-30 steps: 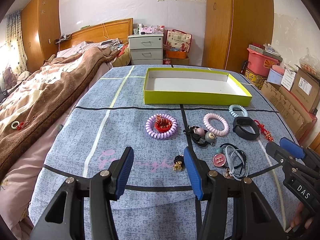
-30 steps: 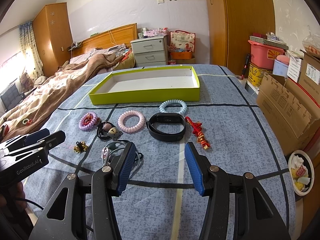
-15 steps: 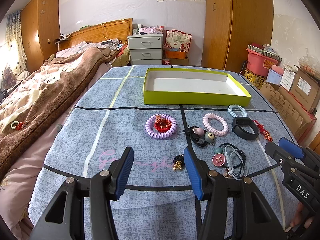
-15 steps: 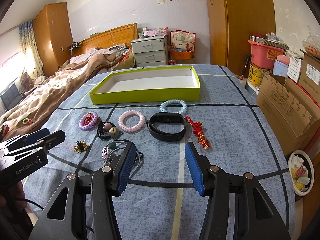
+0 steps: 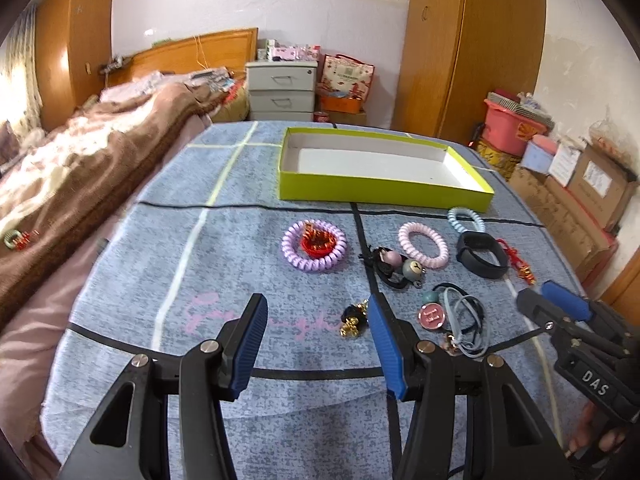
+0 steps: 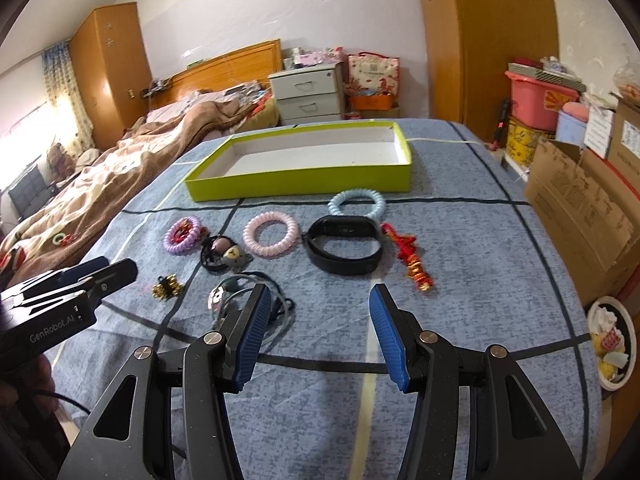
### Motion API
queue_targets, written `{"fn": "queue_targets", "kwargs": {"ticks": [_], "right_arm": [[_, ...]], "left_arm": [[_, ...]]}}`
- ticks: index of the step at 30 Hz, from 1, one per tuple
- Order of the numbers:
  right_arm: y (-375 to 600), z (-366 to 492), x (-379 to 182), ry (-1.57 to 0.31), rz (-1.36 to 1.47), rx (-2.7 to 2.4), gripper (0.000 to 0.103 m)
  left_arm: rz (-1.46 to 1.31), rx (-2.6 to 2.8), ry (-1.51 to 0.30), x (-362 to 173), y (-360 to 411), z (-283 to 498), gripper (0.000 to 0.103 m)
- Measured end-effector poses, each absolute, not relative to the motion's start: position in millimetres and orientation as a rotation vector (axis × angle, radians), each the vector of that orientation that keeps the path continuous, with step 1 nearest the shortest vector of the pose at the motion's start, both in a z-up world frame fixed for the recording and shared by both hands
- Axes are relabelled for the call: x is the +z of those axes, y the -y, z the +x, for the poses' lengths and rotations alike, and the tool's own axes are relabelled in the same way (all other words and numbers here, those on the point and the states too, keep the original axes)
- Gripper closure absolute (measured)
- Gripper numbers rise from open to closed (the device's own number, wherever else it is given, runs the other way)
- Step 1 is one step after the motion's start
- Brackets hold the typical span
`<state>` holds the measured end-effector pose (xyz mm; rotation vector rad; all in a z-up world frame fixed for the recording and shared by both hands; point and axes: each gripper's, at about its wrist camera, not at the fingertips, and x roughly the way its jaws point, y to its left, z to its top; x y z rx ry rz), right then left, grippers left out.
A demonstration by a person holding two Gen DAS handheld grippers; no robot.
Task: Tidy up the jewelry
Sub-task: 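Close right gripper on grey cable while left gripper grasps black-gold hair clip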
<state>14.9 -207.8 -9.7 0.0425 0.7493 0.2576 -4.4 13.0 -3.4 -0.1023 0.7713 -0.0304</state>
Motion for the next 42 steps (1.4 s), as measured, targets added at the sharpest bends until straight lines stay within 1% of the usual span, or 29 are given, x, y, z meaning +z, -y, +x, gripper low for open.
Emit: {"fn": "queue_targets", "kwargs": {"ticks": [8,17,18,20,24,27,30,32,34,42], "right_arm": [[187,16,-18,-0.801,0.043,0.412,0.051],[157,22,-30,-0.864,-0.030,0.509,0.051],[153,23,-32,-0.867,-0.044,0.509,0.052],[148,23,-33,-0.862,-0.085,0.497,0.057],[139,21,-33,-0.851,-0.152,0.490,0.057],[132,14,-29,-0.795,-0.237,0.471,0.057],[130,18,-34,-0.839,-0.220,0.494,0.058],[132,22,-38,-0.851,-0.214,0.475,0.076],[134,22,-37,-0.848,-0.204,0.463,0.085],[153,17,-28,-0.820,-0.115,0.448,0.087]], "left_arm": [[-0.165,-0.060,-0.831,-16,-33,-1,0.049],[-0.204,-0.081,-0.837,-21,-51,-2,0.049],[-0.202,-0.079,-0.840,-22,-51,-2,0.049],[-0.212,-0.085,-0.846,-24,-53,-2,0.049],[-0.223,-0.081,-0.856,-26,-56,-2,0.049],[-0.229,-0.083,-0.855,-26,-57,-1,0.049],[-0.229,-0.084,-0.861,-28,-57,0,0.049],[-0.233,-0.087,-0.863,-29,-57,1,0.049],[-0.234,-0.088,-0.863,-29,-58,1,0.049],[-0.233,-0.117,-0.873,-29,-53,1,0.049]]}}
